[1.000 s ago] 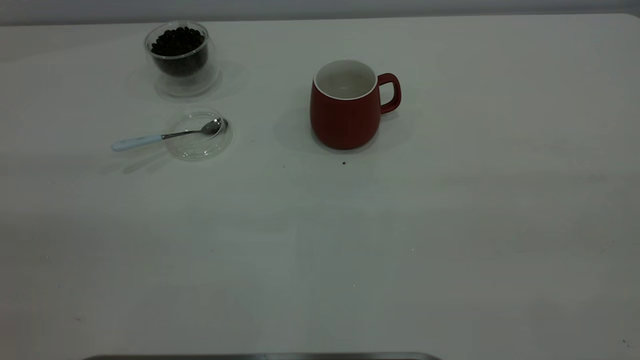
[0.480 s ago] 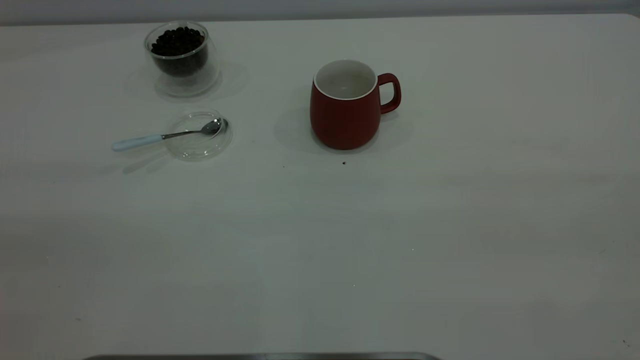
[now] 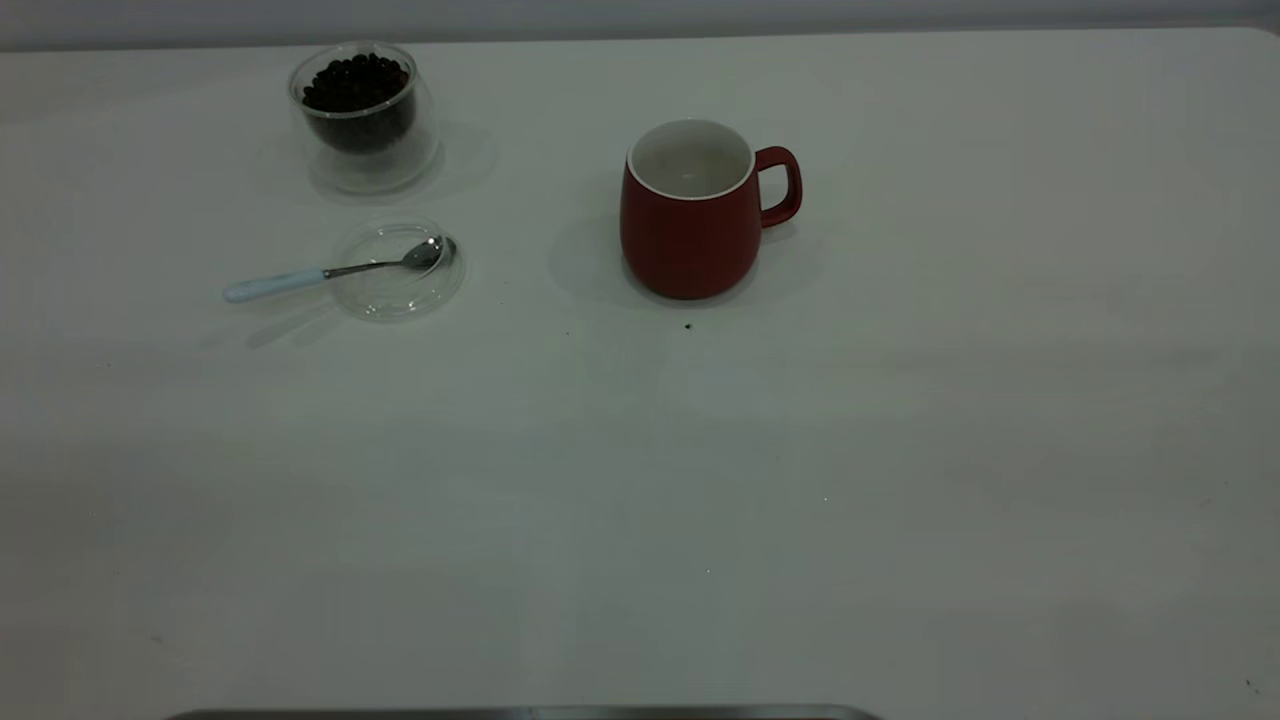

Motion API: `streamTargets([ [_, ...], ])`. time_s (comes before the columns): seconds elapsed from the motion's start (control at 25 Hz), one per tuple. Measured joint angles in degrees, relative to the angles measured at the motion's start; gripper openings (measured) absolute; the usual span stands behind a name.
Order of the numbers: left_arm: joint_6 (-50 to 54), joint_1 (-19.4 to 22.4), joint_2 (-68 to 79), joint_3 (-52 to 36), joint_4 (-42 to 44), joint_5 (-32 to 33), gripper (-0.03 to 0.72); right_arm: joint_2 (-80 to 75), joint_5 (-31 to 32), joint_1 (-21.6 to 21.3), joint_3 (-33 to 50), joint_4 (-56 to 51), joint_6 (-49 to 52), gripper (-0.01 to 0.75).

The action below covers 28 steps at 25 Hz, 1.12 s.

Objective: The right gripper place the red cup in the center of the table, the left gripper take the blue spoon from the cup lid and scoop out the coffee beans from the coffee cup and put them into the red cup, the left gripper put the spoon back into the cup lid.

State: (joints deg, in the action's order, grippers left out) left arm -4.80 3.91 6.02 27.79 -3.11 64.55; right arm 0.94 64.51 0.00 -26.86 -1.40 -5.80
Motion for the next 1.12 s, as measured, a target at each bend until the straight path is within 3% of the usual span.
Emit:
streamTargets([
  [1.12, 0.0, -3.45, -7.11, 0.0, -0.05, 0.48, 0.593, 0.0, 0.0, 0.0, 0.0, 0.0, 0.0, 0.59],
])
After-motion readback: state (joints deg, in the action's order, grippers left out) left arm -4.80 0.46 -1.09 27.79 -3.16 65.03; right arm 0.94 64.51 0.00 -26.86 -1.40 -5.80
